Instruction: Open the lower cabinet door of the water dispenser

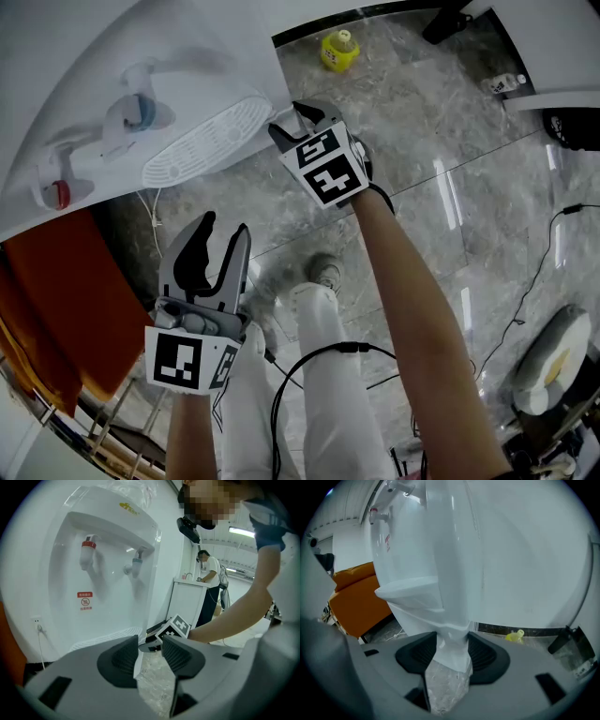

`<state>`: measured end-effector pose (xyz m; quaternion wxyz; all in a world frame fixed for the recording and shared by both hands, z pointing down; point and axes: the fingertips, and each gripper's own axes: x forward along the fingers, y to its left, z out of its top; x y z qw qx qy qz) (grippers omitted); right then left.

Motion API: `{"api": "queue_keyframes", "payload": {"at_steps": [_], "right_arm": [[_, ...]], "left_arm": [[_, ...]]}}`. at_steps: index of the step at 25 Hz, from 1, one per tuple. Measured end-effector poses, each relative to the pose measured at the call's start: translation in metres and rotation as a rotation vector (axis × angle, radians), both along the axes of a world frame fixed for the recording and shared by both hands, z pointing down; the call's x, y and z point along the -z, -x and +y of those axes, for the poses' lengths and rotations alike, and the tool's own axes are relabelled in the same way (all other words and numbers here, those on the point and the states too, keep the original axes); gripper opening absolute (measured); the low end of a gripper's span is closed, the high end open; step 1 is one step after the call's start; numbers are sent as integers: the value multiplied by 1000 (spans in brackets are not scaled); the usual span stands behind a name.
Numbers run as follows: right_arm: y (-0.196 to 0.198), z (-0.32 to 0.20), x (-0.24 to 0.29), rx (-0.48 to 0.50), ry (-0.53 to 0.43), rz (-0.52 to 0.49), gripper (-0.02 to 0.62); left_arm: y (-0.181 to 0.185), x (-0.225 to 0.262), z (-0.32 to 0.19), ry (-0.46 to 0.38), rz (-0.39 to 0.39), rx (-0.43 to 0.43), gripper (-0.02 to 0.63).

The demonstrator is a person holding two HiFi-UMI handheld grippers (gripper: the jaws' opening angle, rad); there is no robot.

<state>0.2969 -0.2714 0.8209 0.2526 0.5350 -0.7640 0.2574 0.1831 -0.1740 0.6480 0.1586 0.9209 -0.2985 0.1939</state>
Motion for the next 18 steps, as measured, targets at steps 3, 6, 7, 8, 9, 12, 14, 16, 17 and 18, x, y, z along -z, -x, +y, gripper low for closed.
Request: {"api": "queue_keyframes", "payload": {"at_steps": [3, 6, 7, 8, 9, 12, 14, 16, 17, 18], "right_arm": [[1, 13, 1, -9, 1, -1, 212], [2, 26, 2, -34, 2, -12, 206], [3, 30, 2, -44, 4, -14, 206], [4, 34, 2, -52, 7, -15, 204], [5, 38, 2, -60, 11, -17, 201], [8, 52, 1, -76, 24, -17, 189], [10, 63, 1, -82, 38, -14, 178], [11, 74, 1, -87, 56, -5, 143], [12, 79, 1, -86, 66, 4, 126], [14, 85, 0, -83, 76, 12, 121]], "left_arm": [[-1, 1, 2, 2, 10, -2, 161], [0, 2, 5, 2, 17, -8, 161], [1, 2, 6, 3, 18, -11, 161], [2, 2, 8, 5, 17, -15, 161], [4, 2, 10, 9, 14, -19, 161], [9, 0, 16, 21, 6, -34, 161], [12, 0, 21, 32, 3, -42, 160], [16, 0, 26, 42, 1, -48, 160], [17, 0, 28, 47, 0, -52, 160], [19, 0, 30, 51, -1, -56, 160]]}}
